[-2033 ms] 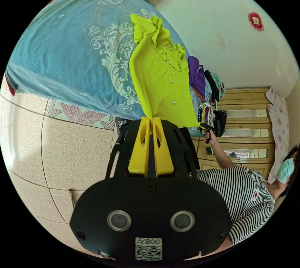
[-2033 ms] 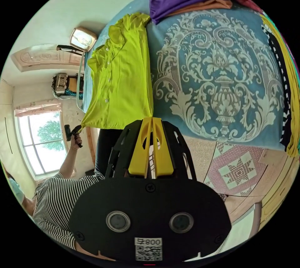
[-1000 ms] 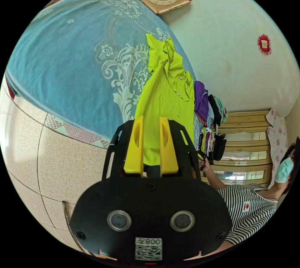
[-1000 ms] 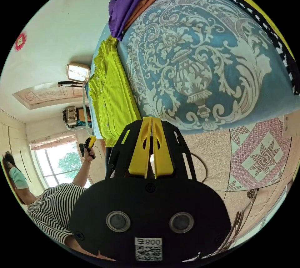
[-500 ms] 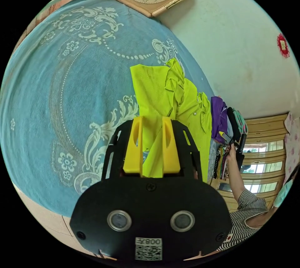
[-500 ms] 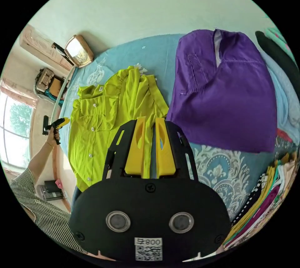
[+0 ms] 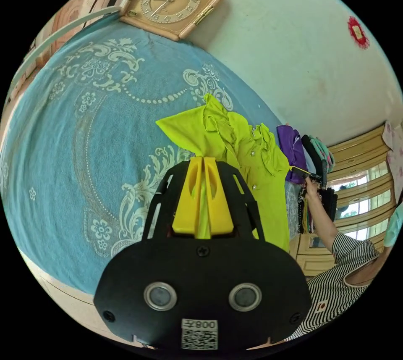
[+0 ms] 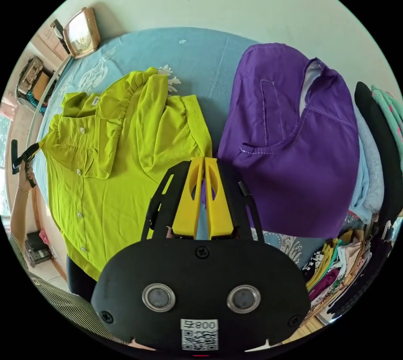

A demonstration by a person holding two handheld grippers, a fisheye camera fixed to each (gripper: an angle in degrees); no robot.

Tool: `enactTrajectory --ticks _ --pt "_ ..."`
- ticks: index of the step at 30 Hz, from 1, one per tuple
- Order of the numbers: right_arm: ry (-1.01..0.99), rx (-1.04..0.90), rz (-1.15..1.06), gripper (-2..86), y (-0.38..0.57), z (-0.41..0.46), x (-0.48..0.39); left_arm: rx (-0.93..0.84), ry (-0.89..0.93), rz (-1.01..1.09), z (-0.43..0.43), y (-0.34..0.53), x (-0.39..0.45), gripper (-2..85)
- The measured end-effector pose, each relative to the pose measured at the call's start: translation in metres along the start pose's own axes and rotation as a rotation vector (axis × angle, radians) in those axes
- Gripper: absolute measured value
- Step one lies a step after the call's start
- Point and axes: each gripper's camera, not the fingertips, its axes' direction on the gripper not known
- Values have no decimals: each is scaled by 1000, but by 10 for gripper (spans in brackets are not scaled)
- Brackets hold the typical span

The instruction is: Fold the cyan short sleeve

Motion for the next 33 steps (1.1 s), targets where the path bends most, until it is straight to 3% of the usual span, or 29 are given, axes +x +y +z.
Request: enactTrajectory --ticks 4,6,8,13,17,26,30,33 --pt "-1 114 10 3 22 -54 -2 -26 -124 111 -1 -4 19 10" --pt "68 38 19 2 24 -48 -2 -141 -197 91 18 -7 13 14" --pt "47 -30 64 2 22 -41 2 -139 -244 37 20 -7 7 18" --pt "48 124 98 11 10 -90 -10 -35 -173 18 4 -18 -3 47" --pt "91 199 -33 47 -38 -120 -45 -10 -111 2 6 -44 -12 77" --pt "97 -132 -216 55 -165 -59 -77 -66 -119 -14 41 -111 -27 84" --pt "147 -122 -274 14 -170 -71 -91 -158 -198 -15 61 -123 -28 30" --pt "222 -117 -271 4 -168 -89 -94 -103 -216 13 47 -122 -23 13"
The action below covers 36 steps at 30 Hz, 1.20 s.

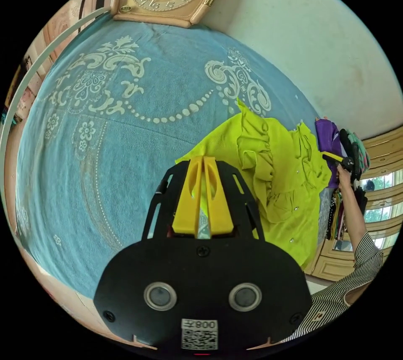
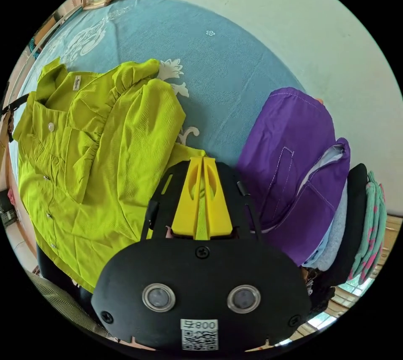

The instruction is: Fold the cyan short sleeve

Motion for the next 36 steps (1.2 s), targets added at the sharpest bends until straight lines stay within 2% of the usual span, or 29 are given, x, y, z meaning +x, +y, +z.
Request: enactTrajectory --ticks 4,8,11,14,18,22,26,28,31,33,36 --pt "-7 140 133 2 23 -52 29 141 5 3 -39 7 -7 7" --pt "-155 290 314 1 52 -100 80 250 38 6 -67 10 -17 10" --pt "-209 275 370 0 57 -101 96 210 -4 -38 -59 7 -26 25" --pt "-183 176 419 0 62 -84 99 160 80 -51 -46 16 -38 51" --pt "-198 230 448 -1 95 -92 98 66 164 -67 -29 44 -52 69" --pt "-243 283 414 -3 123 -106 82 8 302 -101 -10 63 -64 40" --pt "-253 314 382 -1 146 -123 57 101 394 52 -26 74 -39 26" --pt "-309 347 354 2 154 -131 45 127 358 80 -33 78 -33 30" --pt "-442 371 245 9 153 -141 12 163 335 2 -33 78 -49 40" --pt "-513 381 112 19 136 -155 -32 105 398 -50 -14 75 -58 37" --pt "-567 388 -35 34 103 -173 -93 62 397 45 -5 77 -33 35"
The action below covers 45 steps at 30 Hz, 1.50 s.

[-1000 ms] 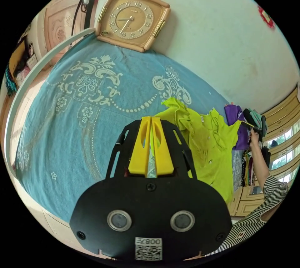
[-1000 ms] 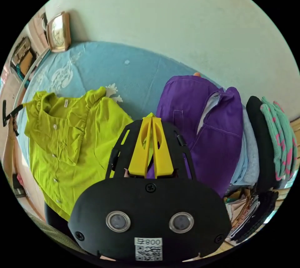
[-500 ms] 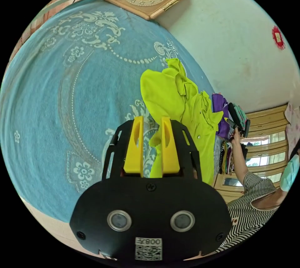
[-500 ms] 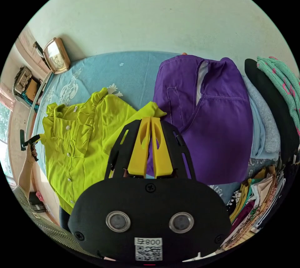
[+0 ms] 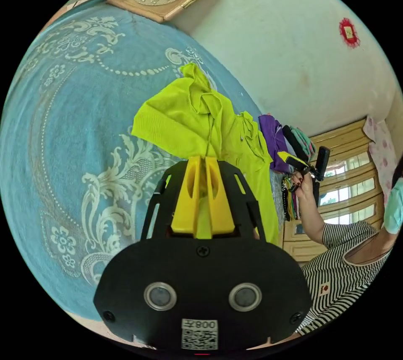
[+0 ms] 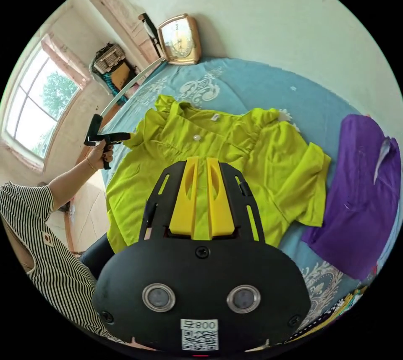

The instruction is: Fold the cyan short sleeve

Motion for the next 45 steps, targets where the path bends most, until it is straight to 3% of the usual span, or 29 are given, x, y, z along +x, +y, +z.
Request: enactTrajectory --ticks 5,9,13,17,22,24,28,36,41,45 --pt "-146 -54 -129 42 -36 48 -77 -14 -165 142 -2 16 35 44" --pt "-204 -80 -156 49 -38 78 -121 121 -208 38 -34 28 13 67" --pt "-273 -56 -209 62 -55 92 -166 104 -169 -63 -39 20 -21 86" --pt "-202 6 -380 71 -89 106 -241 44 -113 -83 -25 7 -33 76" --pt "-67 -172 -494 66 -114 182 -292 12 -150 -68 -17 3 -24 22" --pt "-35 -298 -475 52 -117 222 -291 20 -163 -26 -21 4 -10 13" --pt "-123 -240 -394 21 -120 221 -277 84 -175 51 -42 5 18 8" --pt "-659 63 -120 19 -147 198 -240 117 -441 186 -75 -14 77 13" --pt "-615 -151 -104 53 -160 261 -262 70 -662 77 -63 -14 68 31" --pt "-656 -85 -74 57 -142 252 -247 56 -515 79 -54 11 64 66"
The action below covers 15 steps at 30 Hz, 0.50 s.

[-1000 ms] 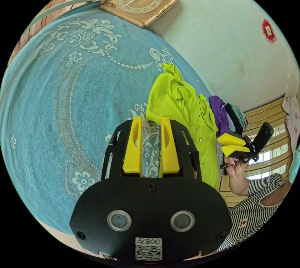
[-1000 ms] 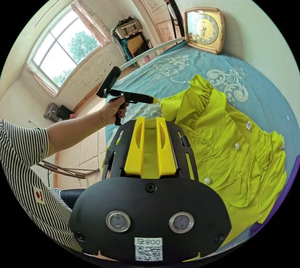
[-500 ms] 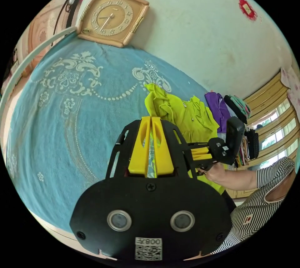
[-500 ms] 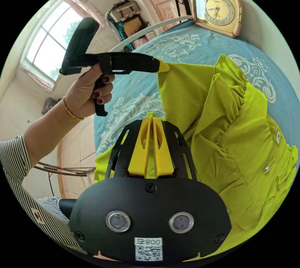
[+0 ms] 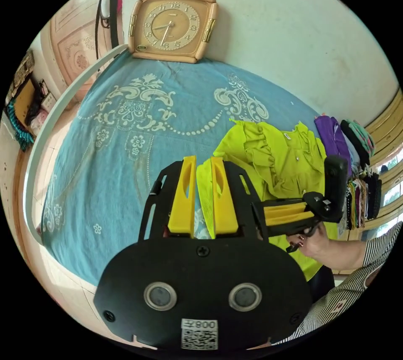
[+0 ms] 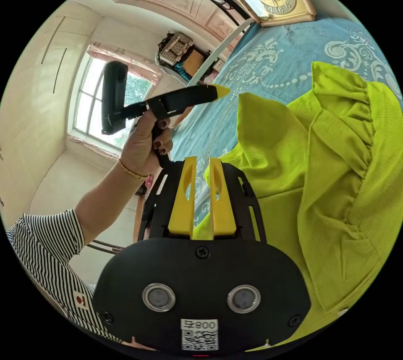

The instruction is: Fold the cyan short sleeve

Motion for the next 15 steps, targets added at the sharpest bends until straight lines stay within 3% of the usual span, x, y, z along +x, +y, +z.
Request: enactTrajectory --ticks 7,10,15 --pt "96 14 -23 56 29 -19 9 -134 201 -149 43 32 -12 61" --pt "129 -12 -17 56 32 -13 13 -140 98 -122 42 32 -1 20" --pt "204 8 -24 54 40 -22 19 149 23 -144 -15 49 17 7"
